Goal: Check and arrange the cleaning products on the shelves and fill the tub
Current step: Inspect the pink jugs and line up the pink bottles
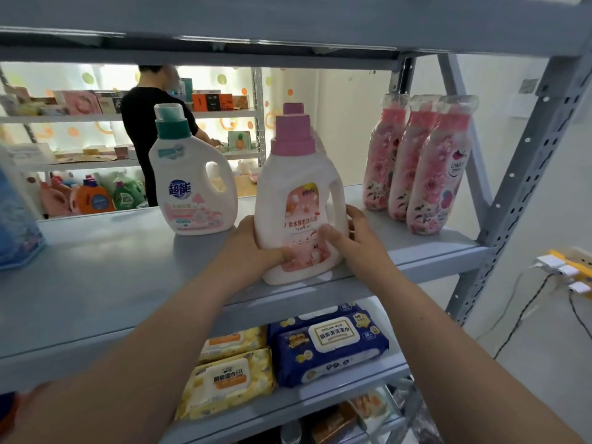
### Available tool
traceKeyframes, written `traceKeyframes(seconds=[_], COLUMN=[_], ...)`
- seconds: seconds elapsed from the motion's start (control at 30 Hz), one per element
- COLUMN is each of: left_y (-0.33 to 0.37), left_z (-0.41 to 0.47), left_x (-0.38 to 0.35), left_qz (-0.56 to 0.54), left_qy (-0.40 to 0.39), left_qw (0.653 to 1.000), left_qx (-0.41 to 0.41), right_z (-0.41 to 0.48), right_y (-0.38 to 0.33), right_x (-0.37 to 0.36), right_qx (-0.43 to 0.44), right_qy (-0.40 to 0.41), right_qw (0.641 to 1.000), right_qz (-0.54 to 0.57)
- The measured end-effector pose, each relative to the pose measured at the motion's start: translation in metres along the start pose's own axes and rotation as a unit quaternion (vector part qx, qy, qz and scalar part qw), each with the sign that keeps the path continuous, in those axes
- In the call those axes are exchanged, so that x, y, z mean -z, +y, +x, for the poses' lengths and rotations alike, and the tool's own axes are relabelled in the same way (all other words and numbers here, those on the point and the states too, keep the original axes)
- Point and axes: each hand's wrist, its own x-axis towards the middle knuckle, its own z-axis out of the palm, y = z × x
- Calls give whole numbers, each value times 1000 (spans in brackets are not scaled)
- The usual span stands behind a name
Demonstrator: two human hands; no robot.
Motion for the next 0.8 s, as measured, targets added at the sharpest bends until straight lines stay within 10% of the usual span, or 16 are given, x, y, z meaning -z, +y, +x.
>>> traceKeyframes(seconds=[0.4,0.57,0.8], left_y=[-21,-31,-36], left_z=[-110,-150,-176], left_x=[41,47,45], left_qz=[-121,-210,-226], left_qy=[0,88,-33], left_qw=[992,973,974], left_qx=[-25,-38,15], right_z=[-84,-130,-179], right_y=[-31,-54,-59], right_x=[-62,-88,-132], right_qx=[-77,-109,-25], right_qy=[89,26,-68], right_qw=[976,892,848], right_qz=[183,438,525])
